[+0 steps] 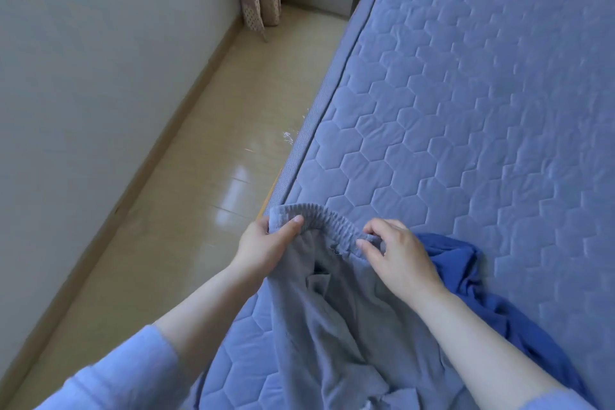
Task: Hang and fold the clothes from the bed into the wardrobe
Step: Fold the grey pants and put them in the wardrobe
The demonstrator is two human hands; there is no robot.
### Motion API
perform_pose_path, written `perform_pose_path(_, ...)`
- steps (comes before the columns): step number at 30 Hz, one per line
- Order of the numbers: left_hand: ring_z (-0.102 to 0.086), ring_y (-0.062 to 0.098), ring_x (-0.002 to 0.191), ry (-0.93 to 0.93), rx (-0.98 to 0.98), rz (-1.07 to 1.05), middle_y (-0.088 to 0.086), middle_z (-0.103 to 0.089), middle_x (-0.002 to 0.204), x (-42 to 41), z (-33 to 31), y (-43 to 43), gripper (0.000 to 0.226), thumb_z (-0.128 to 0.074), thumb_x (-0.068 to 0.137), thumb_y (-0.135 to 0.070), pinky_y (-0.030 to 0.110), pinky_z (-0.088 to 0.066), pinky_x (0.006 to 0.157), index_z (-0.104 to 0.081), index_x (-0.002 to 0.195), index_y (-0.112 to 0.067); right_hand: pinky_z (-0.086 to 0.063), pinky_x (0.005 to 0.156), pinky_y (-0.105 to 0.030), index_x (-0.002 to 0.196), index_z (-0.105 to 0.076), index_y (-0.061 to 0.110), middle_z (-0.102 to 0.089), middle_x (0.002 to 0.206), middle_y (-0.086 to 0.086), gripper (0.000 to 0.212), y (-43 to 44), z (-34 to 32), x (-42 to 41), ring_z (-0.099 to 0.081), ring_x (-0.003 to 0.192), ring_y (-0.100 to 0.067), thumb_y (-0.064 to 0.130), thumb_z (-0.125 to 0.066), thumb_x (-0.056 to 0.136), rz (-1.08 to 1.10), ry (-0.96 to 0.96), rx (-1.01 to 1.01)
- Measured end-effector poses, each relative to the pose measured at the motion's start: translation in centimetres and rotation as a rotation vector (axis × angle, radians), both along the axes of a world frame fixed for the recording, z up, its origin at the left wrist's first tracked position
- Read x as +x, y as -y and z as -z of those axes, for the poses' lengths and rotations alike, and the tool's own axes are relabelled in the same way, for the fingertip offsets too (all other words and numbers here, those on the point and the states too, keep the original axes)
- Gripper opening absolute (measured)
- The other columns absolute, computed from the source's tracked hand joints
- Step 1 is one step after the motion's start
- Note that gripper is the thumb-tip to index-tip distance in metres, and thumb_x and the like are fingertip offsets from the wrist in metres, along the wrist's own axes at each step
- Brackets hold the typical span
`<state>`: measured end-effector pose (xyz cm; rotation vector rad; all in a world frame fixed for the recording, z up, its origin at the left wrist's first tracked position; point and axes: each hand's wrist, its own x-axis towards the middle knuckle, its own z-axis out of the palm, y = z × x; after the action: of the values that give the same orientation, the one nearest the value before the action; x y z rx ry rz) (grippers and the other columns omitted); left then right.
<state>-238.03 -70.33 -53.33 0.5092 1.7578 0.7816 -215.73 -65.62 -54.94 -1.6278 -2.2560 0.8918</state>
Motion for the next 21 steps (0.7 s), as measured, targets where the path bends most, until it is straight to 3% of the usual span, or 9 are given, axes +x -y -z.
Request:
perform_pose_path(2,-0.07,0.023,0.097,-0.024,0.045,0.075,0.01,-0.074,0.099,0.5,-4.4,0.0,0.049,-0.07,0.075,-0.054,0.043,-0.055,0.091,-0.07,0.097,-0.011,-0.029,0.067,-0.027,0.092,-0.06,0.022,-0.051,0.086,0.011,0.009,0.8,-3.3,0.6,-0.043,0.082,-0.008,0.03,-0.063,0.091,0.036,-0.007,0.021)
perform_pose_path(4,-0.07,0.02,0.095,-0.052,0.117,0.138,0.004,-0.074,0.096,0.9,-8.6,0.0,0.035,-0.071,0.079,-0.052,0.039,-0.056,0.088,-0.07,0.093,-0.019,-0.031,0.068,-0.027,0.093,-0.061,0.022,-0.054,0.087,0.007,0.008,1.2,-7.0,1.2,-0.046,0.08,-0.012,0.029,-0.063,0.091,0.078,-0.02,0.039)
perform_pose_path(6,-0.068,0.014,0.083,-0.081,0.194,0.222,-0.006,-0.071,0.083,1.2,-13.0,-0.3,0.018,-0.068,0.086,-0.044,0.028,-0.054,0.077,-0.067,0.083,-0.026,-0.03,0.068,-0.026,0.095,-0.062,0.019,-0.055,0.087,0.003,0.009,1.2,-11.0,1.9,-0.047,0.078,-0.014,0.027,-0.064,0.091,0.114,-0.03,0.077)
perform_pose_path(10,-0.047,0.011,0.064,-0.19,0.357,0.347,-0.007,-0.051,0.069,1.4,-21.9,-0.9,0.026,-0.064,0.09,-0.037,0.021,-0.038,0.058,-0.057,0.076,-0.017,-0.025,0.063,-0.026,0.092,-0.063,0.014,-0.051,0.075,0.007,0.008,1.0,-19.6,3.4,-0.047,0.078,-0.017,0.021,-0.065,0.09,0.153,-0.065,0.18)
perform_pose_path(16,-0.043,0.003,0.057,-0.366,0.602,0.457,-0.014,-0.047,0.06,1.3,-35.2,-1.6,0.028,-0.069,0.087,-0.037,0.015,-0.037,0.053,-0.053,0.064,-0.03,-0.043,0.07,-0.031,0.089,-0.06,0.017,-0.063,0.085,-0.004,0.008,1.6,-31.2,4.5,-0.057,0.084,-0.021,0.023,-0.062,0.094,0.109,-0.186,0.253)
perform_pose_path(19,-0.046,0.009,0.07,-0.504,0.698,0.542,-0.005,-0.052,0.075,0.9,-41.3,-2.0,0.016,-0.067,0.089,-0.036,0.022,-0.041,0.065,-0.059,0.083,-0.024,-0.046,0.071,-0.034,0.085,-0.057,0.018,-0.065,0.08,0.0,0.012,2.0,-36.2,4.3,-0.061,0.082,-0.02,0.023,-0.059,0.096,0.109,-0.281,0.327)
perform_pose_path(21,-0.045,0.012,0.073,-0.609,0.755,0.581,0.0,-0.053,0.08,0.5,-45.0,-2.3,0.017,-0.067,0.089,-0.033,0.023,-0.04,0.063,-0.06,0.091,-0.018,-0.045,0.066,-0.034,0.084,-0.055,0.019,-0.063,0.077,0.001,0.014,1.9,-39.3,3.9,-0.06,0.077,-0.019,0.024,-0.057,0.096,0.107,-0.341,0.375)
